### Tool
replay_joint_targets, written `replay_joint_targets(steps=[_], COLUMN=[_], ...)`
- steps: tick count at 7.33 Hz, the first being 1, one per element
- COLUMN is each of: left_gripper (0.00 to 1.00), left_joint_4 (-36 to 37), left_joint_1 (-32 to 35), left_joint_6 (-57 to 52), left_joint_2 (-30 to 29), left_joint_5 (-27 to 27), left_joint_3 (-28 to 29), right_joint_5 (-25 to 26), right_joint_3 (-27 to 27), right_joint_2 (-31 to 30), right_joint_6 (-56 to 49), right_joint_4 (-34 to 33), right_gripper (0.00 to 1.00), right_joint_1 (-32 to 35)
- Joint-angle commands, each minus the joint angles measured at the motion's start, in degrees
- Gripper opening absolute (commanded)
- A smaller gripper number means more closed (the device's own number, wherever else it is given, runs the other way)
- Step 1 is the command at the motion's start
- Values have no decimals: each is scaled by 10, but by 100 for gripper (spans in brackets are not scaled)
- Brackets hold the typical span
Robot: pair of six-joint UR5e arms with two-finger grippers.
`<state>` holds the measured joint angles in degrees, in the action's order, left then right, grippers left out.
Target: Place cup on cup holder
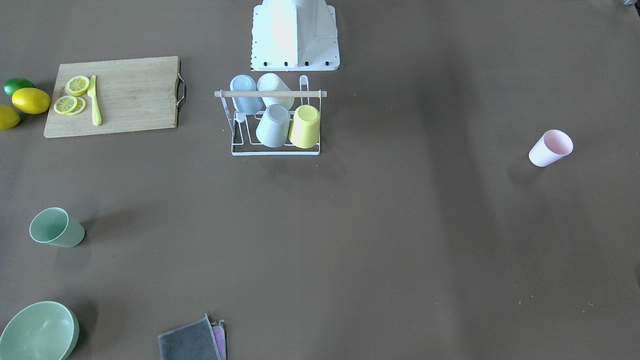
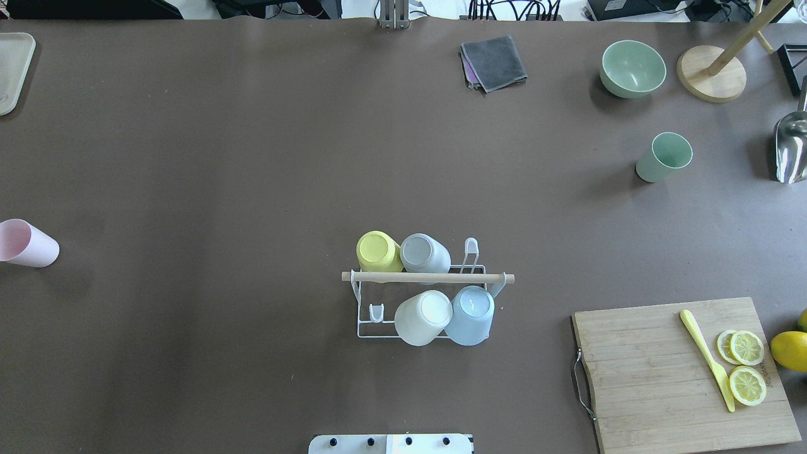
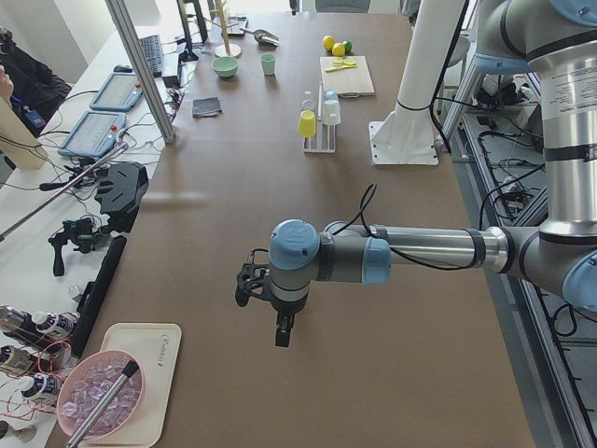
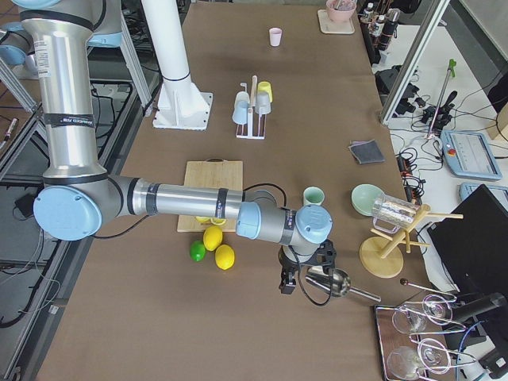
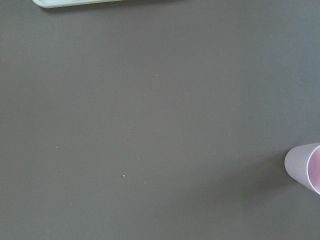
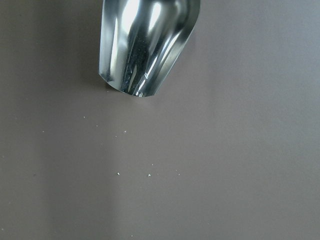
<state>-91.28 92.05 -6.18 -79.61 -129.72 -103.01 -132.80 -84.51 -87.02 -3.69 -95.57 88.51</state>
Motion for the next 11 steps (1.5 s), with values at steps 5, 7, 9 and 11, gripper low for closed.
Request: replay_joint_targets(steps=[5,7,9,11], left_gripper=[98,98,98,98], left_joint_4=[2,36,151,262], left_joint_1=[-109,-182,-250,-353], left_joint_6=[-108,-200,-260,-308], left_joint_2=[-98,-152,-214,-244], left_joint_5=[209,302,357,434], left_joint_3=[-26,-24,-25,-21], right_joint_5=[-1,10,10,10], right_joint_3=[-10,-14,-39,-56], right_joint_2=[15,34,35,35], right_joint_6=[2,4,4,5], right_joint_4=[0,-1,-1,-1], right_gripper=[100,100,100,100], right_joint_1=[0,0,0,-4])
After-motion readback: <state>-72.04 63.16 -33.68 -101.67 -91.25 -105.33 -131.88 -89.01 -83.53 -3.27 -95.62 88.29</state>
